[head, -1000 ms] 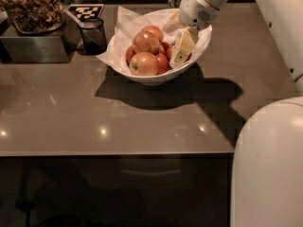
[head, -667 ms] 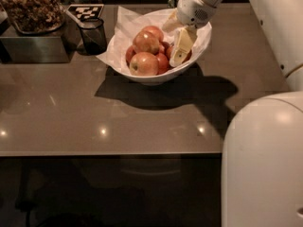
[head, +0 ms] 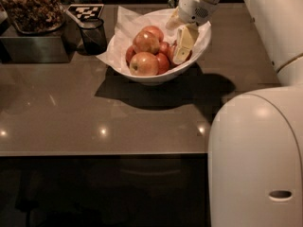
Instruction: Pick apple from white bowl
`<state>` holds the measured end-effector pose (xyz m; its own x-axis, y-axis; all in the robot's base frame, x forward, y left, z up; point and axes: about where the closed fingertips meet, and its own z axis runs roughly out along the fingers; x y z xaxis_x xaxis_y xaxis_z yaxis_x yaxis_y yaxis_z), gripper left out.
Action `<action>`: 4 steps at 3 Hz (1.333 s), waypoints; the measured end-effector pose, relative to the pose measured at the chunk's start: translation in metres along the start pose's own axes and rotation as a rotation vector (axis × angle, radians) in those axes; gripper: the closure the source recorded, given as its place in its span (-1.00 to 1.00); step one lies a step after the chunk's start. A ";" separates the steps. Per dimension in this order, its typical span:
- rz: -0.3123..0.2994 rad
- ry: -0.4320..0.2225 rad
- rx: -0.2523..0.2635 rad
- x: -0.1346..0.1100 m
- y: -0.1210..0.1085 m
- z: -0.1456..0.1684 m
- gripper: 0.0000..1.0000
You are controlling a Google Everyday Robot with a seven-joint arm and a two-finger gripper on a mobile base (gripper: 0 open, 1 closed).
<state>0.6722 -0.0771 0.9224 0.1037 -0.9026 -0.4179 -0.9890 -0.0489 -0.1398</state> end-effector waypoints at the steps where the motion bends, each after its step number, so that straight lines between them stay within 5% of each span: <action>1: 0.023 0.002 -0.005 0.009 0.000 0.004 -0.68; 3: 0.064 -0.014 -0.013 0.022 0.004 0.008 -0.60; 4: 0.072 -0.032 -0.004 0.022 0.004 0.006 -0.22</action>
Offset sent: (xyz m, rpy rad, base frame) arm -0.0308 -0.0382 -0.0189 -0.0412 0.1378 -0.0292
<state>0.6707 -0.0947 0.9077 0.0352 -0.8897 -0.4552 -0.9944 0.0141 -0.1046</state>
